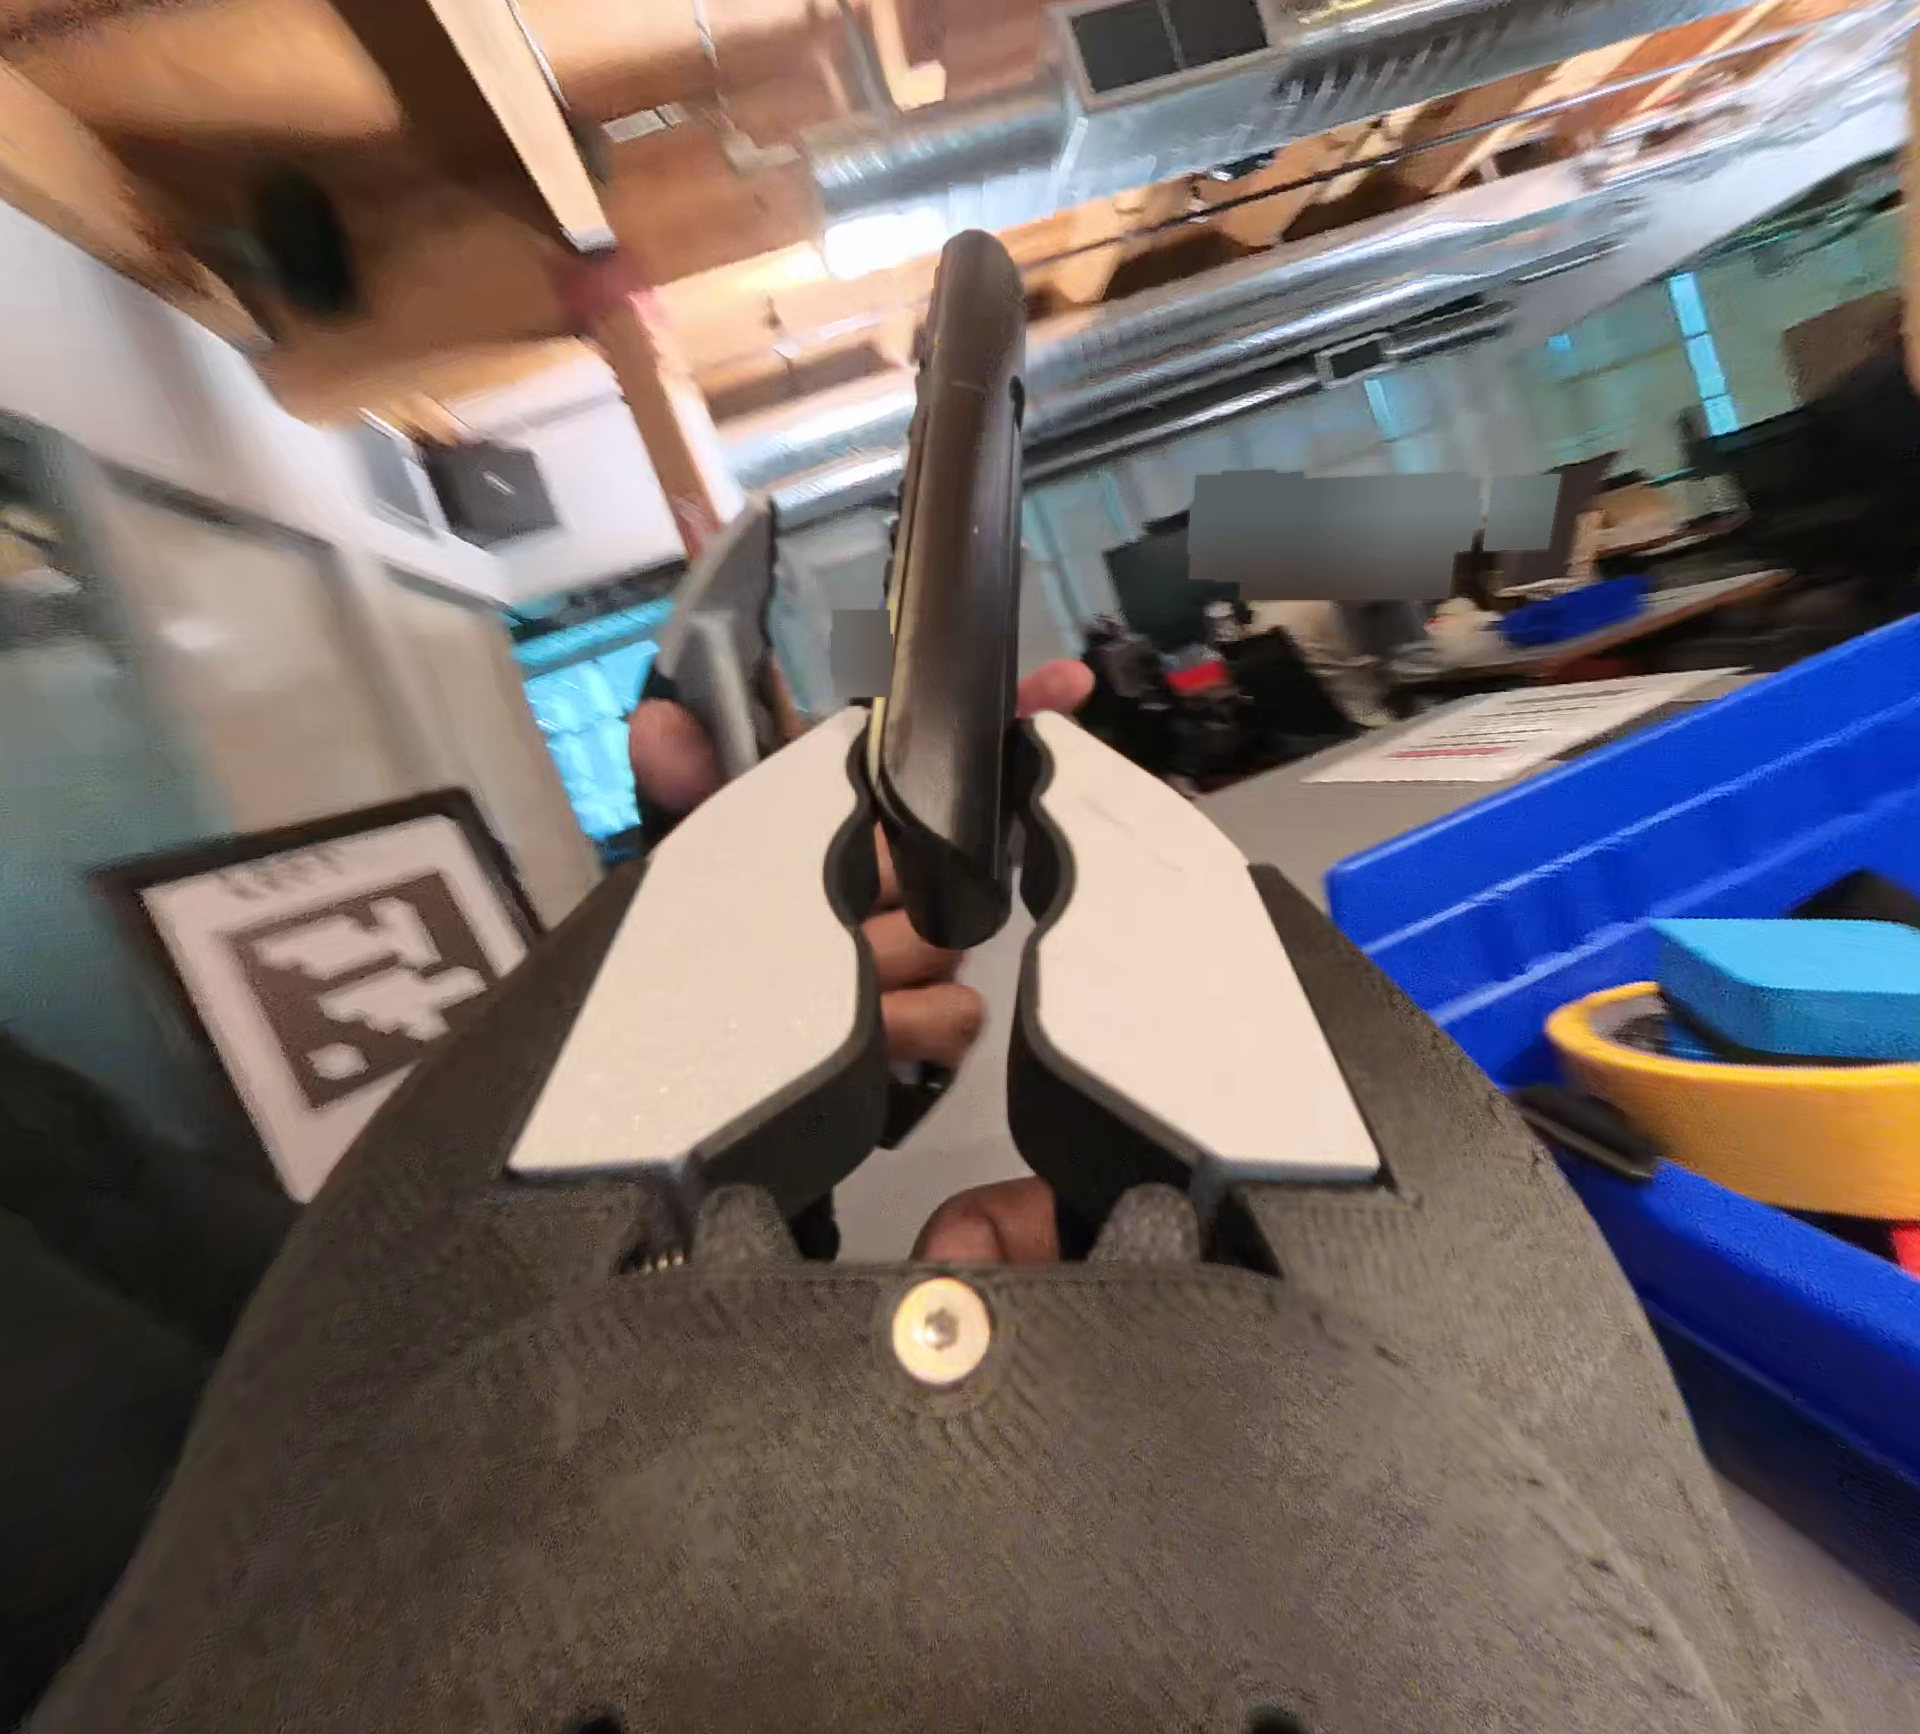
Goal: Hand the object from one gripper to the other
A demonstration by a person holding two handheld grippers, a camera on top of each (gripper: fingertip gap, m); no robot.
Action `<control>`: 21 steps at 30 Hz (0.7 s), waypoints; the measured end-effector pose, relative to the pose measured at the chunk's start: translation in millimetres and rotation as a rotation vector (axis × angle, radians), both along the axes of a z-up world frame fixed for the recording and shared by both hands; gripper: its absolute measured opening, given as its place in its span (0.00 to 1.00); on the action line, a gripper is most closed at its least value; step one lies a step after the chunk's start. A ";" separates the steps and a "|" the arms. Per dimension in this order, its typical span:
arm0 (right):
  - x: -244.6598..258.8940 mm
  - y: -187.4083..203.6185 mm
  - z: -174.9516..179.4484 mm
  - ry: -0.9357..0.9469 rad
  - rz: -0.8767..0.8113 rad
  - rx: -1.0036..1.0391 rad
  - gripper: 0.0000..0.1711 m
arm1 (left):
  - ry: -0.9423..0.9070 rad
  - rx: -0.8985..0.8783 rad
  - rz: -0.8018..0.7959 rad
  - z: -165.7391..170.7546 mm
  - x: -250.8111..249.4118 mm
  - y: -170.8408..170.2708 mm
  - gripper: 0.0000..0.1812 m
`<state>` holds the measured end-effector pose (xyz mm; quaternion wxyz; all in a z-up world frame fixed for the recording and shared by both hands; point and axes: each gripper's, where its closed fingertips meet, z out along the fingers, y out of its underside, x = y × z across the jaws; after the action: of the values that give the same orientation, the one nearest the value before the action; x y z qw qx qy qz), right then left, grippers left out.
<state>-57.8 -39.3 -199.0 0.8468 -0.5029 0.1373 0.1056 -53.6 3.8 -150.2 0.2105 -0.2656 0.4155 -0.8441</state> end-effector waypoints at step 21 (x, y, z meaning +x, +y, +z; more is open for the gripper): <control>-22.2 15.6 -14.6 0.168 0.245 0.046 0.13 | -0.126 -0.130 -0.343 -18.7 -13.2 -11.8 0.28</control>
<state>-80.0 -23.7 -213.6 0.8245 -0.4857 0.1426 0.2530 -66.8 -8.0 -168.9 0.0716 -0.1506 0.3854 -0.9076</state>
